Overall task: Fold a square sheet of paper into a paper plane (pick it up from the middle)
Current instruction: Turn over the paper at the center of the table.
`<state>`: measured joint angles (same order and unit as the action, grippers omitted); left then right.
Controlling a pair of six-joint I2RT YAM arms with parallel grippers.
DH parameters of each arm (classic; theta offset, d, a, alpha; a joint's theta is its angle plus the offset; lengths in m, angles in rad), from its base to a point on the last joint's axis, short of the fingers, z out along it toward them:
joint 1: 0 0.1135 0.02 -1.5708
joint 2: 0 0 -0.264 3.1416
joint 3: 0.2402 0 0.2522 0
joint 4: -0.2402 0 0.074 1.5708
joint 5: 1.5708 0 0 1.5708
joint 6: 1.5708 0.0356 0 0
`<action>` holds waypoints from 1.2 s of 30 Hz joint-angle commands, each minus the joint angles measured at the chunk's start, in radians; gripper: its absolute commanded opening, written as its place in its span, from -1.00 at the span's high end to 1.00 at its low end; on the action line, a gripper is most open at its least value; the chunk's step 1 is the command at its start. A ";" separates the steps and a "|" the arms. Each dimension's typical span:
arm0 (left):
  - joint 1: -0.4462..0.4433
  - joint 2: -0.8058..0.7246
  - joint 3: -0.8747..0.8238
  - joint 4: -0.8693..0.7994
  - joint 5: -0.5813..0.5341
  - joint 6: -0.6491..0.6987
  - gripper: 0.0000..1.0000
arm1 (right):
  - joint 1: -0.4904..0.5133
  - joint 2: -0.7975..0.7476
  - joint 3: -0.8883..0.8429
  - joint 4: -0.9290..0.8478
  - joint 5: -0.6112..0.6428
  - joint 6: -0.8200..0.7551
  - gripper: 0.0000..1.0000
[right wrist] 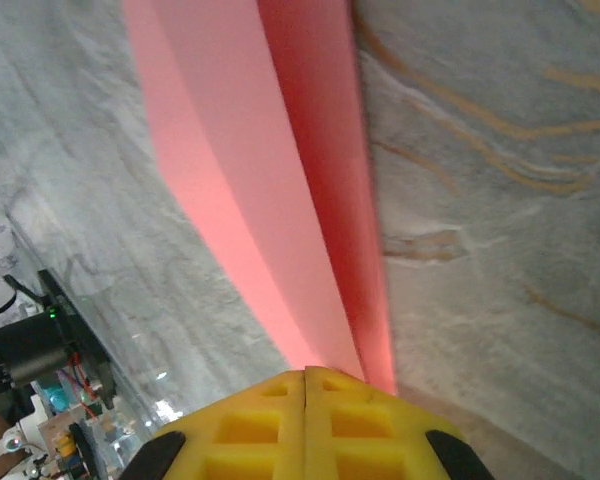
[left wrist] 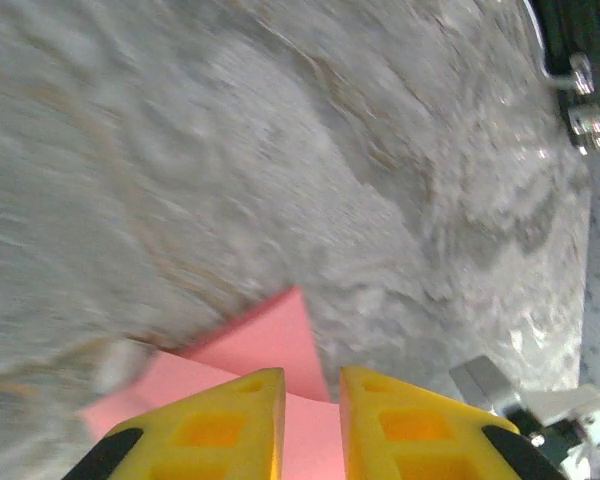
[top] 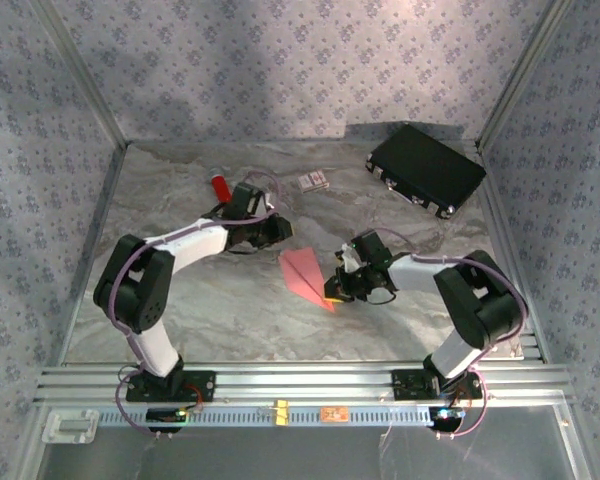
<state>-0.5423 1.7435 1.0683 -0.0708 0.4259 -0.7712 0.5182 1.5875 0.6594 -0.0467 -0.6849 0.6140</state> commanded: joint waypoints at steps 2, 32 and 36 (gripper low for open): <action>-0.088 0.063 0.002 0.030 0.050 -0.040 0.63 | -0.031 -0.107 0.001 -0.064 0.030 0.034 0.88; -0.109 0.195 -0.135 0.140 0.056 -0.080 0.76 | 0.018 -0.182 -0.151 -0.075 0.065 0.272 0.30; -0.107 0.195 -0.134 0.144 0.060 -0.083 0.76 | 0.018 -0.161 -0.141 -0.064 0.070 0.276 0.31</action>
<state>-0.6525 1.9038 0.9611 0.1104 0.5091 -0.8516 0.5308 1.4117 0.5056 -0.1181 -0.6342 0.8726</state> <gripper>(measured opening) 0.119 0.346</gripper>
